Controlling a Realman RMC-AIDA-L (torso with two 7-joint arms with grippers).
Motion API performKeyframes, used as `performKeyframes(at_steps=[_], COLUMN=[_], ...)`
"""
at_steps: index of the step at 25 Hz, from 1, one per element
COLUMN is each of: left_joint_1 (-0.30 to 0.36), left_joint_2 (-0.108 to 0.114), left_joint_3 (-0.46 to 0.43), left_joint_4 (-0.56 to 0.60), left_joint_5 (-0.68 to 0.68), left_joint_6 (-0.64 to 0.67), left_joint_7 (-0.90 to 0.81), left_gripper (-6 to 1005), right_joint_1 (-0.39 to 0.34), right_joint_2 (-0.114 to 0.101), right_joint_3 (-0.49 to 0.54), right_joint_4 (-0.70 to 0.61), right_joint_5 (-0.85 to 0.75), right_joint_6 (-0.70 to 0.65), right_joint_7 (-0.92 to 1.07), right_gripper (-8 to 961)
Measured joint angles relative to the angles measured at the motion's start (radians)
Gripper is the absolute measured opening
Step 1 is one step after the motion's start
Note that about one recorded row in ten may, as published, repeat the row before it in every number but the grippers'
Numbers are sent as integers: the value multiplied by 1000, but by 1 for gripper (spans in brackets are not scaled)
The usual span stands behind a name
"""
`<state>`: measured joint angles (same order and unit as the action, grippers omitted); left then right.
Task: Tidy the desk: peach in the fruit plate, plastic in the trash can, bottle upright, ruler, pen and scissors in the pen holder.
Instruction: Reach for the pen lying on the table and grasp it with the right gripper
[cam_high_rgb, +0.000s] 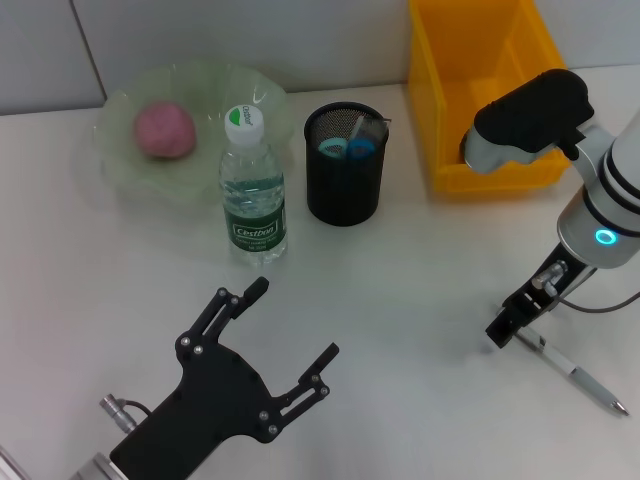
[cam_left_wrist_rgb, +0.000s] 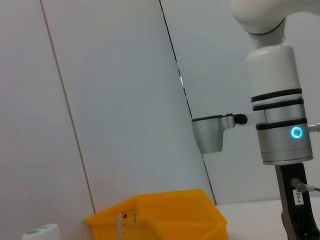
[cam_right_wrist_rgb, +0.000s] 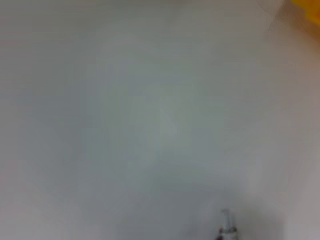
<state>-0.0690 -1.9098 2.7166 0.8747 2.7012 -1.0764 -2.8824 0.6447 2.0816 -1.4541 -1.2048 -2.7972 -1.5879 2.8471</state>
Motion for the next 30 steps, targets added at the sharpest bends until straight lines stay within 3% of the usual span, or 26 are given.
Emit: performKeyframes(at_steps=[12,17,19,30], left_joint_1=[0,0,0,-1], left_joint_2=[0,2,3,3], left_joint_3=[7,11,11,12], left_joint_4=[0,0,0,0], left_joint_5=[0,0,0,0], left_joint_6=[-6,-17,-19,-19], left_joint_7=[0,0,0,0], left_gripper=[844,844,844,844], right_joint_1=[14,24,27,32], right_joint_2=[1,2,2,3], right_joint_3=[-10,-11,-12,-12], right_joint_4=[18,36,41,63], right_joint_5=[-20,-20,-20,-14], right_joint_6=[2,2,3,17], right_joint_7=[0,0,0,-7], right_gripper=[808,616,461,462])
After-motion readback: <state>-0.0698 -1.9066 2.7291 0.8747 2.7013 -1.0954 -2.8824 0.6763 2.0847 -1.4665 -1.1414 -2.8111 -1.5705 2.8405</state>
